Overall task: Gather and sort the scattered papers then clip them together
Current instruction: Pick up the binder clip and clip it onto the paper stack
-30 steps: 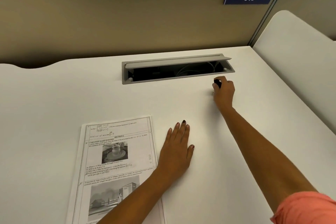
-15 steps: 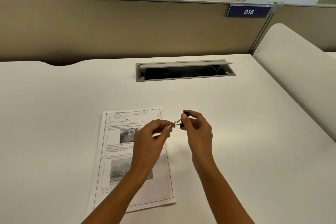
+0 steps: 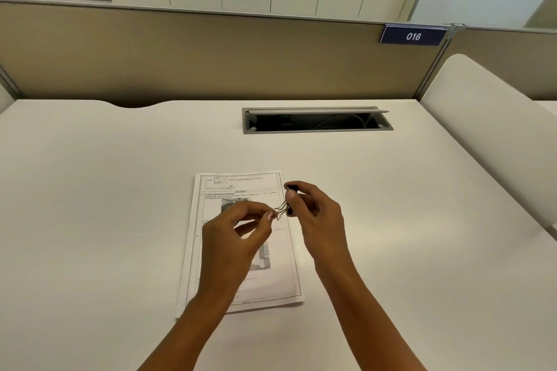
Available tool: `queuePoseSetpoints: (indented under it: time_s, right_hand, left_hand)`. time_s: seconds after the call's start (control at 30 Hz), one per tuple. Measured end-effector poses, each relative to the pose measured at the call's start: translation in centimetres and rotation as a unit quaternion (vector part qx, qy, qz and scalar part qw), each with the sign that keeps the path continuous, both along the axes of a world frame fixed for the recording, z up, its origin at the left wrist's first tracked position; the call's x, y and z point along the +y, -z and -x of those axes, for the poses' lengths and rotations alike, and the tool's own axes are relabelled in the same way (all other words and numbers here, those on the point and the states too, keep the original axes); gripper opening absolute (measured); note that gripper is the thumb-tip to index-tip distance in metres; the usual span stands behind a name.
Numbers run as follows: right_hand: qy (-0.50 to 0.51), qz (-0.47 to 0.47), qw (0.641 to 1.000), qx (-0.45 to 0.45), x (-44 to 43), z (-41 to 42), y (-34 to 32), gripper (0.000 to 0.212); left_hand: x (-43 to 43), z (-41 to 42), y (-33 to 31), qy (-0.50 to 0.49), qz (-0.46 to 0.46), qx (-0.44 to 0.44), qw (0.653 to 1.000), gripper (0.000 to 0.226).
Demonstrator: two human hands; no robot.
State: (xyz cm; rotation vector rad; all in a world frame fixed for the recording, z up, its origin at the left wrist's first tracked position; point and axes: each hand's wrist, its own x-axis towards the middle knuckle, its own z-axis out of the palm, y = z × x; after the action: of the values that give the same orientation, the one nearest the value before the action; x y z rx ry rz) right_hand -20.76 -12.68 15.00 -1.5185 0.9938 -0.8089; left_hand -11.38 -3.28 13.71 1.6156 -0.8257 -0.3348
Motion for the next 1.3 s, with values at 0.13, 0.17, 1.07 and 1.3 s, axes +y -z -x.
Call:
queuePoseSetpoints:
  time_s: [0.13, 0.17, 1.07, 1.3]
  right_hand:
    - [-0.072, -0.036, 0.996, -0.044, 0.8, 0.5, -1.5, 0.018]
    - [-0.104, -0.057, 0.991, -0.063, 1.1, 0.6, -1.9, 0.02]
    - [-0.032, -0.085, 0.979, -0.184, 4.8, 0.6, -3.7, 0.008]
    - [-0.107, -0.145, 0.958, -0.224, 5.2, 0.4, -3.9, 0.011]
  left_hand:
    - [1.1, -1.0, -1.2, -0.027, 0.015, 0.013, 0.999, 0.007]
    - [1.4, -1.3, -1.5, -0.034, 0.015, 0.014, 0.999, 0.006]
    - [4.6, -3.0, -4.1, -0.083, 0.054, 0.133, 0.986, 0.004]
    - [3.8, -2.6, -4.4, 0.006, 0.028, 0.18, 0.983, 0.006]
